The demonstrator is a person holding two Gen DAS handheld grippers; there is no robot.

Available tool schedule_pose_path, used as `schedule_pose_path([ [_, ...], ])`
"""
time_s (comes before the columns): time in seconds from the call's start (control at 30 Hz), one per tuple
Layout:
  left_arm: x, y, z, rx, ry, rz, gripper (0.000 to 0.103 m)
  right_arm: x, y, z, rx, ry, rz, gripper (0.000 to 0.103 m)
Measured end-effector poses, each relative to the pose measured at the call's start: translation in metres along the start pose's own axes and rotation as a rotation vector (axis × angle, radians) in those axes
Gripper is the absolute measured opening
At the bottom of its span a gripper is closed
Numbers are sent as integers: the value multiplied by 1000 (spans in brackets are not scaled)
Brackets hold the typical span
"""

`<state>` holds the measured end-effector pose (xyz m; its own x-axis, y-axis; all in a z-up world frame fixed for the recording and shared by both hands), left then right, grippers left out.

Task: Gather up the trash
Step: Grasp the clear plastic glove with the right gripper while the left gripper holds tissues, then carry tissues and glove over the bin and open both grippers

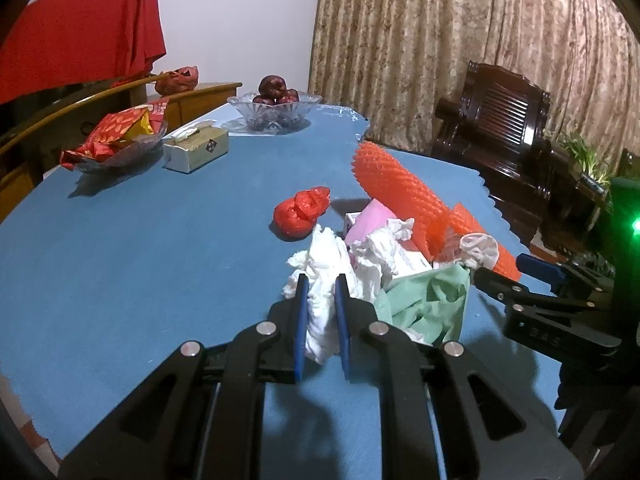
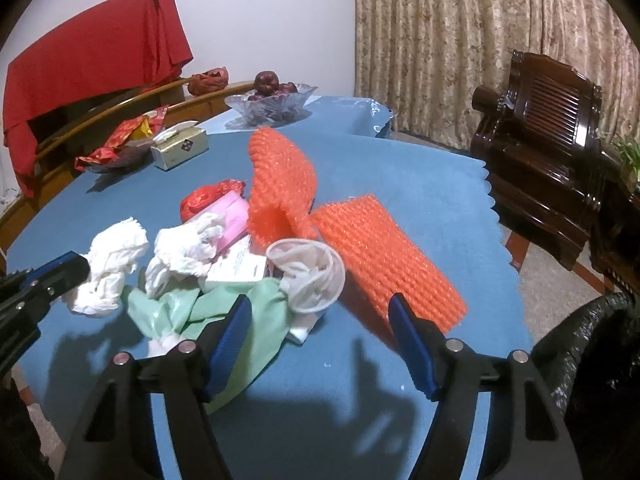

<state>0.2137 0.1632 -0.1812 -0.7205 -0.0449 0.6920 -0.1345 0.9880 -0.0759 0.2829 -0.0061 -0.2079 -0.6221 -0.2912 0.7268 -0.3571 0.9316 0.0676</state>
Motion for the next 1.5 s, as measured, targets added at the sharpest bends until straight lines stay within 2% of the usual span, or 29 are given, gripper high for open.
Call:
schedule_pose_path([
  [0.1,-3,-4,-2,-2,1,9,12,-8,3,-3,8,14,-22,55],
  [0.17,-4,-7,-2,-11,-1,11,12,-11,5,-4,12,21,-52,46],
  [0.2,-4,-8,-2,-14,-1,11,12,-11,7,-4,16,24,-75,38],
  [0.3,-5,-9,-2,-14,4,14,13,-8,8,-6,22,18,-80,24],
  [0.43,-5,-11,-3,-18,0,17,13,1,4,-7,0,7,-98,13],
  [0.93,16,-37,-11,-47,-30,63,13,72,-7,-21,-14,-103,-115,8],
  [1.2,28,-49,-17,-58,-46,77,13,99,-25,-31,-29,-147,-84,7],
  [1.5,47,-91,-27,-100,-68,149,13,132,-45,-30,-37,-185,-45,4],
])
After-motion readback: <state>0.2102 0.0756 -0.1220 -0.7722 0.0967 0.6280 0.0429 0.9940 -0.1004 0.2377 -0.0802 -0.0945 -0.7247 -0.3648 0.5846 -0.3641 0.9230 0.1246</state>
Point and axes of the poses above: each gripper's, at about its wrist camera, not at the fingertips, and x roughly against the way its jaws point, y to its left, z to its underside, the point moved 10 cm from there along -x, roughly the way its jaws point, and after that the axes turned 7 degrees about y, right-handed, at the moved point
